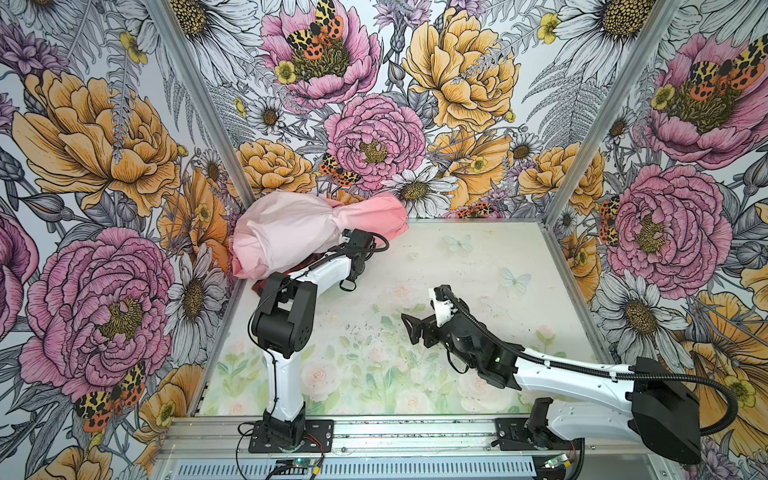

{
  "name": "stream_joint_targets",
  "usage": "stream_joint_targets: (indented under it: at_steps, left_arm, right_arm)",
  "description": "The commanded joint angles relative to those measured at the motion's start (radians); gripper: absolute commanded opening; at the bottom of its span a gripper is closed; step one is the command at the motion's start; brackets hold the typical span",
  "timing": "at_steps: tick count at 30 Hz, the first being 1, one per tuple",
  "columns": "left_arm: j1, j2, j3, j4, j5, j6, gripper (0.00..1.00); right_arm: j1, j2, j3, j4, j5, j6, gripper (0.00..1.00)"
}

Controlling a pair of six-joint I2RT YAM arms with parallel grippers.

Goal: Pick out a specific cloth from the pile
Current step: 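Grasp the blue cloth with the left gripper and lift it from the pile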

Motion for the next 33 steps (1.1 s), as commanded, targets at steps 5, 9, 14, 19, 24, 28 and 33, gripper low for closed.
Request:
stream_joint_targets:
  at_steps: [5,9,14,19,24,28,33]
  left_arm:
    - [0.000,0.062,0.071,0.000,-0.123,0.028,0.57]
    - [0.008,0.104,0.106,0.001,-0.120,0.024,0.57]
    - [0.028,0.132,0.121,0.000,-0.084,0.005,0.51]
    - [0.037,0.115,0.115,0.003,-0.089,-0.002,0.10]
    - [0.034,0.013,0.099,0.013,-0.063,-0.009,0.00]
    - [0.034,-0.175,0.199,0.012,-0.030,0.022,0.00]
    - [0.036,-0.252,0.643,0.011,-0.034,0.150,0.00]
  right_arm:
    - [0.007,-0.062,-0.007,0.006,0.053,-0.032,1.00]
    - [0.007,-0.075,-0.009,-0.014,0.064,-0.039,0.99]
    - [0.007,-0.081,-0.013,-0.025,0.067,-0.032,0.99]
    - [0.006,-0.081,-0.015,-0.041,0.071,-0.020,1.00]
    - [0.006,-0.064,-0.007,-0.042,0.075,-0.022,0.99]
    - [0.006,-0.045,0.018,-0.047,0.070,-0.036,0.99]
    - [0.002,-0.081,0.033,-0.072,0.102,-0.056,0.99]
